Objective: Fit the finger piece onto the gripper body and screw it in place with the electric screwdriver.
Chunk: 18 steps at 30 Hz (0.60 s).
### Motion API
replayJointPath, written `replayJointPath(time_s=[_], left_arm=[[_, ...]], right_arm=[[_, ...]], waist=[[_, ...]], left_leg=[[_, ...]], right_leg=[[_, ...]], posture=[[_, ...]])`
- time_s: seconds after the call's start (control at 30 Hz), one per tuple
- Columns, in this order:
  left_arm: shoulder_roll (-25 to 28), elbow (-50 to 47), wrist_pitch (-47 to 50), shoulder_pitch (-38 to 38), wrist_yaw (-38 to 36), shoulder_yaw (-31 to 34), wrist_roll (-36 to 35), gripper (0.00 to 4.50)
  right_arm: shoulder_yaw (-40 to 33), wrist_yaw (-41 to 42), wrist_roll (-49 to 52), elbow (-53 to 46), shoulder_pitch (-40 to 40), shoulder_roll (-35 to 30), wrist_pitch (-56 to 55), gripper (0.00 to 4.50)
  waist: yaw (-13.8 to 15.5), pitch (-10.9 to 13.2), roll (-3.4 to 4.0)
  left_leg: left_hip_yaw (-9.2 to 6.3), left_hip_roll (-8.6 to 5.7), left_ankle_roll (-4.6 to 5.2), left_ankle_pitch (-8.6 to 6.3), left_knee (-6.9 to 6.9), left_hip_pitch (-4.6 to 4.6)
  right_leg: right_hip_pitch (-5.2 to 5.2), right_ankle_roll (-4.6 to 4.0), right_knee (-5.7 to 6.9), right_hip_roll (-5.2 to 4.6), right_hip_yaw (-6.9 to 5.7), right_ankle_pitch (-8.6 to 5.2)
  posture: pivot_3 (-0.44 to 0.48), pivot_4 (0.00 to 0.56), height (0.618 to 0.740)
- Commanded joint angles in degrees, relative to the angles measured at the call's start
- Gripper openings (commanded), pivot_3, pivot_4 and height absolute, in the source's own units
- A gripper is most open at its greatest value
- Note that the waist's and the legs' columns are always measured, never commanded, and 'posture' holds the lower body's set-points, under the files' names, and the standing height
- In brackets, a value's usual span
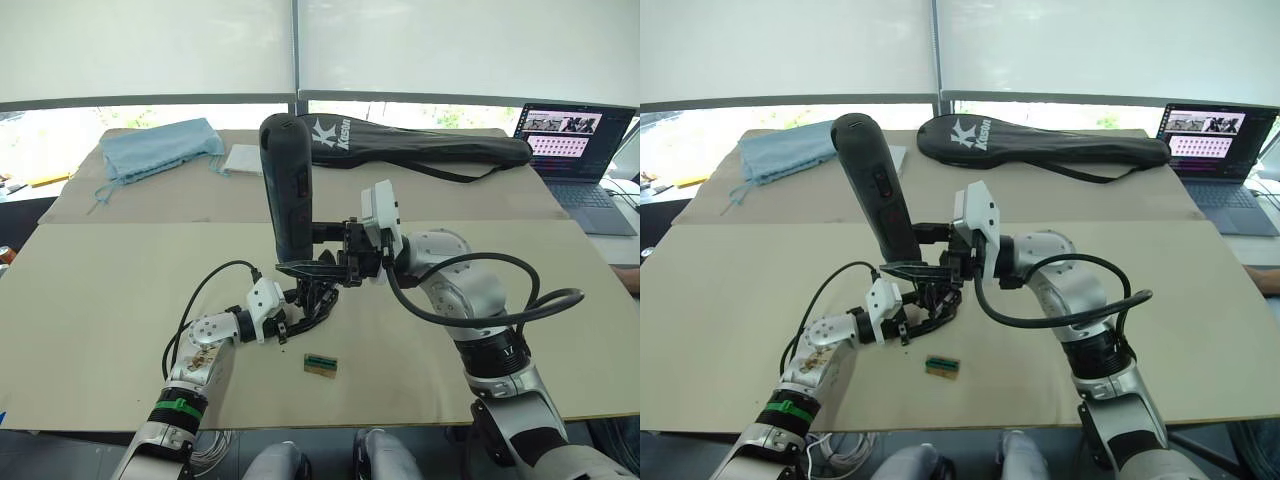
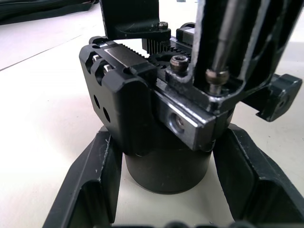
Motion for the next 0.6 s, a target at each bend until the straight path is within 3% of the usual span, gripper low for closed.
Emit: replayJointPath(time_s=[0.03,0.6], left_arm=[[0.14,0.8,0.85,0.87,-1.07,-1.5,0.73,2.27],[0.48,0.76,1.4,0.4,-1.5,-1.45,0.54,2.27]], right_arm=[[0.67,-0.96,-1.45,0.78,0.85,-1.1,1.21,1.91],[4.24,-3.04,-4.12,1.6,3.31,-1.75,0.58,1.91]], waist=[[-0.01,0.0,0.0],[-0.01,-0.07,0.0]], left_leg=[[0.0,0.0,-0.06,-0.04,-0.05,0.12],[-0.01,0.03,-0.2,-0.14,-0.05,0.17]], right_leg=[[0.08,0.01,0.0,-0.02,0.04,-0.01],[0.1,0.0,0.02,-0.06,0.45,-0.01]], posture=[[0.0,0.15,0.74],[0.0,0.15,0.74]])
